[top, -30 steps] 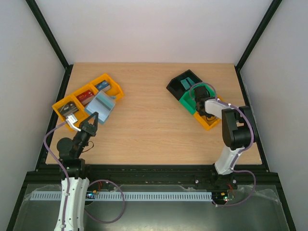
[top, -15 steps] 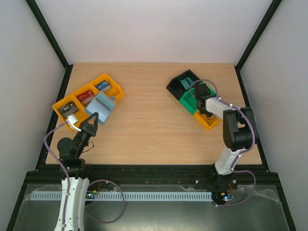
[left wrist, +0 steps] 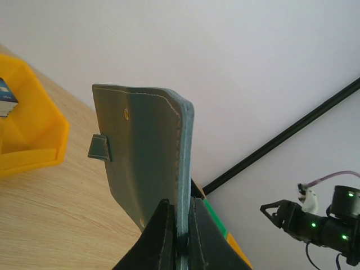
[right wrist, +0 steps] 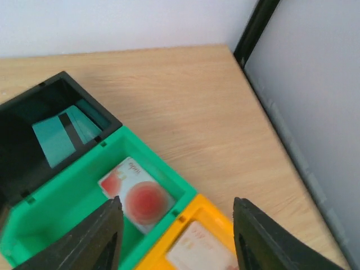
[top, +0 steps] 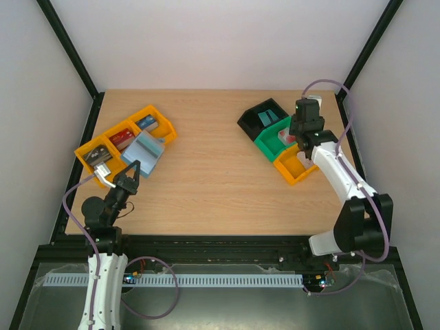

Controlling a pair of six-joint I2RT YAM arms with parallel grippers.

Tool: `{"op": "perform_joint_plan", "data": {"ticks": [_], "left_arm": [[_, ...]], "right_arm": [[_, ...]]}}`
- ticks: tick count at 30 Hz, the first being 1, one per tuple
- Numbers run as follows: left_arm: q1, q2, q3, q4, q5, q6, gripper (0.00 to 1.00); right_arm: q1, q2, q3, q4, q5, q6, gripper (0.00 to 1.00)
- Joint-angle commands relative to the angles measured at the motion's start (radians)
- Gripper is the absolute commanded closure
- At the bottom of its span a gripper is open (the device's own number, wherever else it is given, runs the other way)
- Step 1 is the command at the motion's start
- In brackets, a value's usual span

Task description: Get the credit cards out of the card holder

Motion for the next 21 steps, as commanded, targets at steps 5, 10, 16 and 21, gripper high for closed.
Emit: {"op": "perform_joint_plan", "data": {"ticks": [5, 10, 16, 21], "left_arm": [[0.012, -0.007, -0.004, 0.048, -0.005, -0.007, 0.98], [0.012, -0.015, -0.004, 0.048, -0.006, -0.007, 0.98], [0.012, -0.015, -0.004, 0.049, -0.005, -0.009, 0.98], [0.011, -0.013, -0.005, 0.047, -0.006, -0.008, 0.98]], "right_arm": [[-0.110, 0.109, -0.040, -0.202, -0.418, 0.531, 0.98], [-0.111, 0.128, -0.122, -0.240, -0.311, 0.530, 0.98], [-0.112, 0.213, -0.113, -0.267, -0.234, 0.489, 0.98], [-0.158, 0.268, -0.107, -0.221, -0.194, 0.479, 0.98]]}}
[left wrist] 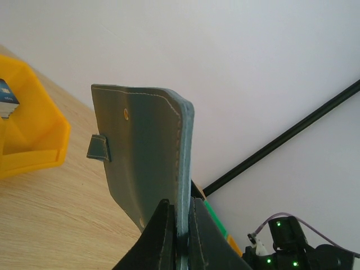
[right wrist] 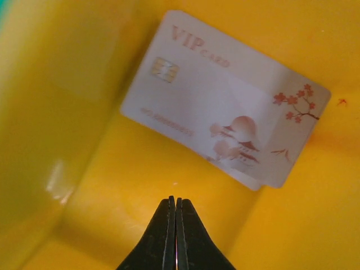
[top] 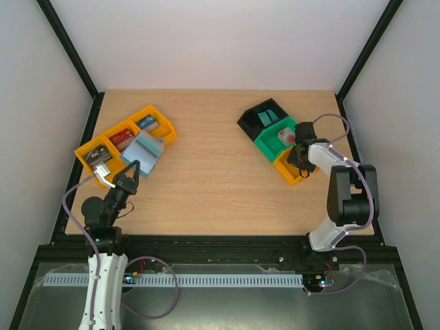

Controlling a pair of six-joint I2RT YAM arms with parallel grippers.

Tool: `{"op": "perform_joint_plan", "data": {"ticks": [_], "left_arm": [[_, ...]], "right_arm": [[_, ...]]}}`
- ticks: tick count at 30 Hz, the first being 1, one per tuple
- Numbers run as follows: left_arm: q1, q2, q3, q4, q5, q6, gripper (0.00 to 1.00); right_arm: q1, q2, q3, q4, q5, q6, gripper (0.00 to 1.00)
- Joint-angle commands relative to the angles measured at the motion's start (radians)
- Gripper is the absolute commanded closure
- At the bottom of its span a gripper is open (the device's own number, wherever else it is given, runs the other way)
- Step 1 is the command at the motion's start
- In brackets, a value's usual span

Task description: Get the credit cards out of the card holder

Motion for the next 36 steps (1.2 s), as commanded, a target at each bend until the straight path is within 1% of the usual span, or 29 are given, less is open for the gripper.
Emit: {"op": "perform_joint_plan", "data": {"ticks": [1, 6, 11, 14, 17, 20, 22, 24, 25, 26, 27, 30, 31, 32, 34, 35, 36], "left_arm": [[0.005, -0.009, -0.004, 0.046, -0.005, -0.005, 0.98], [0.007, -0.005, -0.004, 0.046, -0.006, -0.004, 0.98], [0.007, 0.005, -0.003, 0.043, -0.006, -0.001, 0.98], [0.009, 0.011, -0.003, 0.054, 0.011, 0.003, 0.98], [0.008, 0.019, -0.001, 0.098, 0.063, 0.001, 0.98], [0.009, 0.030, 0.003, 0.146, 0.114, 0.000, 0.98], [0.009, 0.043, 0.008, 0.190, 0.155, -0.005, 0.98], [0.007, 0.067, 0.017, 0.267, 0.215, -0.004, 0.98], [-0.001, 0.083, 0.027, 0.310, 0.252, 0.020, 0.98], [-0.014, 0.093, 0.045, 0.333, 0.287, 0.072, 0.98], [-0.031, 0.126, 0.074, 0.336, 0.330, 0.144, 0.98], [-0.071, 0.170, 0.151, 0.303, 0.498, 0.392, 0.98], [-0.077, 0.176, 0.177, 0.267, 0.536, 0.459, 0.98], [-0.082, 0.179, 0.204, 0.221, 0.559, 0.538, 0.98], [-0.089, 0.188, 0.238, 0.178, 0.582, 0.576, 0.98], [-0.094, 0.191, 0.248, 0.174, 0.582, 0.575, 0.98], [-0.098, 0.193, 0.253, 0.176, 0.584, 0.571, 0.98]], "right_arm": [[-0.050, 0.043, 0.026, 0.012, 0.038, -0.005, 0.98], [-0.058, 0.092, 0.076, 0.041, 0.027, -0.006, 0.98], [-0.062, 0.124, 0.094, 0.050, 0.061, -0.005, 0.98], [-0.062, 0.088, 0.113, 0.052, 0.055, -0.005, 0.98], [-0.062, 0.027, 0.133, 0.039, 0.041, -0.019, 0.98], [-0.048, -0.075, 0.145, 0.034, 0.039, -0.037, 0.95], [-0.002, -0.158, 0.149, 0.055, 0.035, -0.088, 0.90], [0.076, -0.240, 0.149, 0.098, -0.015, -0.176, 0.82], [0.119, -0.278, 0.148, 0.124, -0.079, -0.225, 0.75], [0.160, -0.306, 0.144, 0.154, -0.158, -0.262, 0.66], [0.200, -0.330, 0.140, 0.183, -0.257, -0.288, 0.54], [0.297, -0.350, 0.149, 0.272, -0.569, -0.309, 0.28], [0.326, -0.351, 0.147, 0.335, -0.675, -0.301, 0.15], [0.357, -0.354, 0.139, 0.399, -0.837, -0.283, 0.02], [0.413, -0.368, 0.104, 0.578, -1.053, -0.239, 0.01], [0.448, -0.378, 0.081, 0.659, -1.128, -0.219, 0.01], [0.469, -0.387, 0.061, 0.717, -1.164, -0.217, 0.01]]}}
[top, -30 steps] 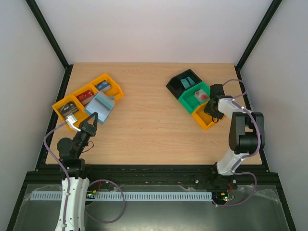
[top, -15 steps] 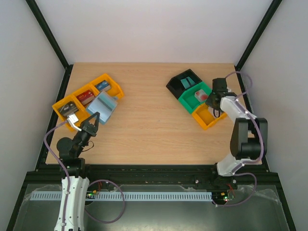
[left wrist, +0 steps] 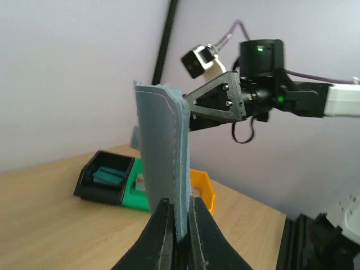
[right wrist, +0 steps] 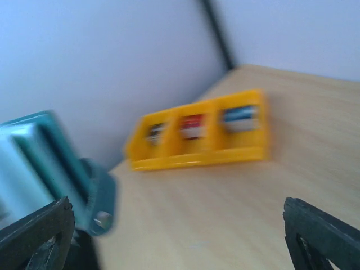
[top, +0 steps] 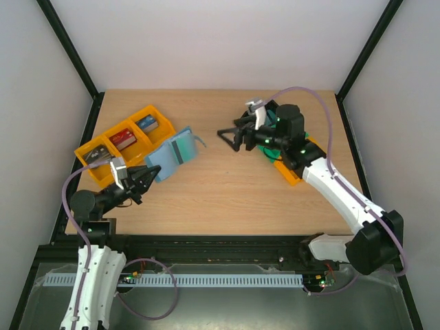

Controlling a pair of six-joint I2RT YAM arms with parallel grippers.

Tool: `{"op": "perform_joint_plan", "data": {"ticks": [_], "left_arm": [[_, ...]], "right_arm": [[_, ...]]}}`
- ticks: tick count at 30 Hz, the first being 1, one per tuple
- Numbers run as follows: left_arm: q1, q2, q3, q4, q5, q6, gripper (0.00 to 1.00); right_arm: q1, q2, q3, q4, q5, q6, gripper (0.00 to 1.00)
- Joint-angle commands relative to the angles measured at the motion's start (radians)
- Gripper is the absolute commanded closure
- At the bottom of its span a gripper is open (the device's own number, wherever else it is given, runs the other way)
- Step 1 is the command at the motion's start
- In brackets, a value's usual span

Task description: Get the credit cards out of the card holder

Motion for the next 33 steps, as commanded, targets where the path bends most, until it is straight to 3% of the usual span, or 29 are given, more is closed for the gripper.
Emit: {"op": "perform_joint_plan", "data": {"ticks": [1, 10, 15, 23, 33], "left_arm": [[-0.014, 0.007, 0.068, 0.007, 0.115, 0.168, 0.98], [-0.033, 0.024, 0.107, 0.019, 0.134, 0.163, 0.98], [-0.036, 0.022, 0.115, 0.003, 0.136, 0.166, 0.98], [-0.047, 0.014, 0.124, -0.022, 0.138, 0.212, 0.97], [-0.052, 0.009, 0.124, -0.030, 0.137, 0.243, 0.98]], "right_arm": [[0.109, -0.034, -0.069, 0.350, -0.465, 0.010, 0.01], [0.265, 0.049, 0.040, 0.092, -0.421, -0.231, 0.01], [0.271, 0.060, 0.052, 0.094, -0.342, -0.252, 0.01], [0.270, -0.060, 0.003, 0.050, -0.044, -0.388, 0.01], [0.260, -0.100, -0.005, 0.001, 0.084, -0.462, 0.01]]}}
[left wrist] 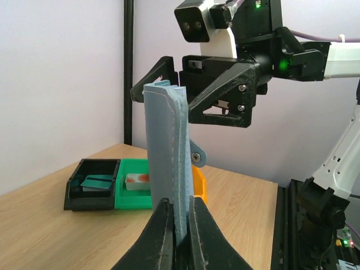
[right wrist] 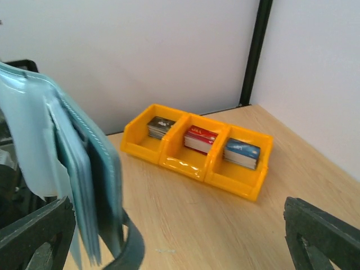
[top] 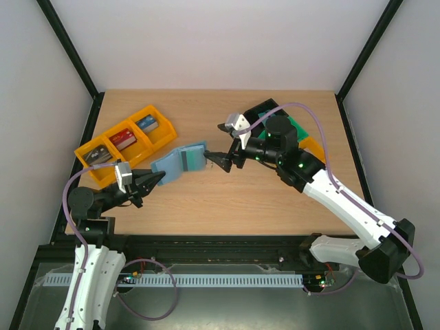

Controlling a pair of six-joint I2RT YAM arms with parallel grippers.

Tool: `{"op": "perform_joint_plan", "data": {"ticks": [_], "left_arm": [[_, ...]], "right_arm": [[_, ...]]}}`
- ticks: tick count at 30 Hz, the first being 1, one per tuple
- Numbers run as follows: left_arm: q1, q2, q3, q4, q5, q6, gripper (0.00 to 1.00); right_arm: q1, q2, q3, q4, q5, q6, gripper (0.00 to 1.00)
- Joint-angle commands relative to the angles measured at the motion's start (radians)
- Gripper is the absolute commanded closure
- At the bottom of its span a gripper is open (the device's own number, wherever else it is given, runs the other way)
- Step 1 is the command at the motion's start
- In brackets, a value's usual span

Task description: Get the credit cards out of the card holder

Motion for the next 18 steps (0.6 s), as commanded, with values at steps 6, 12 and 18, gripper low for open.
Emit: {"op": "perform_joint_plan", "data": {"ticks": [6, 12, 18], "left_arm": [[-0.005, -0.011, 0.033, 0.031, 0.013, 0.030, 0.98], [-0.005, -0.012, 0.031, 0.037, 0.011, 0.021, 0.98], [-0.005, -0.015, 0.024, 0.037, 0.008, 0.021, 0.98]], "right_arm": [[-0.004, 0.028, 0.053, -0.056, 0.081, 0.003, 0.01], [-0.002, 0.068, 0.043, -0.008, -0.115, 0.066, 0.01], [0.012, 0.098, 0.045, 0.010, -0.211, 0.105, 0.01]]}}
